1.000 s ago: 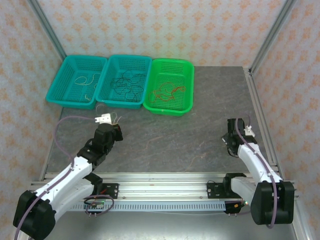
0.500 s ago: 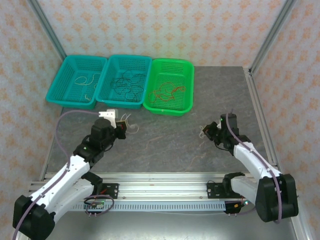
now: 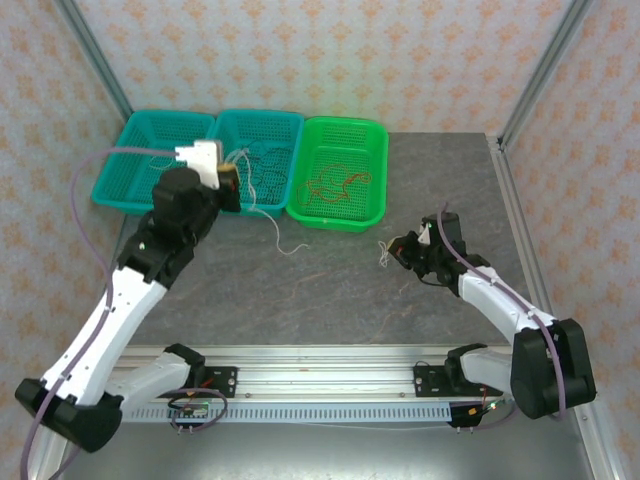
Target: Untangle the cables
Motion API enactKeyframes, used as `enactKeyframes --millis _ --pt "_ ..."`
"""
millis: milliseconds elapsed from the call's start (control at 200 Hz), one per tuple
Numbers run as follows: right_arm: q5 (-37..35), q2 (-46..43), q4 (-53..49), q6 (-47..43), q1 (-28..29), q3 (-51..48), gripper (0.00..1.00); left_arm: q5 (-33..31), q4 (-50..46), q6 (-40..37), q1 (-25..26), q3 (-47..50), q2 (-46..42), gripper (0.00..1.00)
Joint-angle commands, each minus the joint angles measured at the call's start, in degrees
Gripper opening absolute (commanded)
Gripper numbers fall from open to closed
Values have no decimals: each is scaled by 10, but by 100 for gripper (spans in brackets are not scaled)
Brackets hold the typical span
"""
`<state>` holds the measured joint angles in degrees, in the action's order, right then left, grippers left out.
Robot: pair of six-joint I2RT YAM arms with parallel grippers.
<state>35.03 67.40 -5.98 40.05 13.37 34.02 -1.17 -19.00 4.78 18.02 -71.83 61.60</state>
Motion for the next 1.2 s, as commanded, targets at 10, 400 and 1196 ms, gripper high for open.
enactKeyframes --millis 10,400,1196 --pt "8 -3 8 7 3 13 0 -21 -1 -76 -60 -99 68 0" --pt "-3 -63 -65 -20 3 19 0 15 -40 -29 -268 -403 341 0" --pt "5 -100 -84 -13 2 16 0 285 84 252 -378 -283 360 78"
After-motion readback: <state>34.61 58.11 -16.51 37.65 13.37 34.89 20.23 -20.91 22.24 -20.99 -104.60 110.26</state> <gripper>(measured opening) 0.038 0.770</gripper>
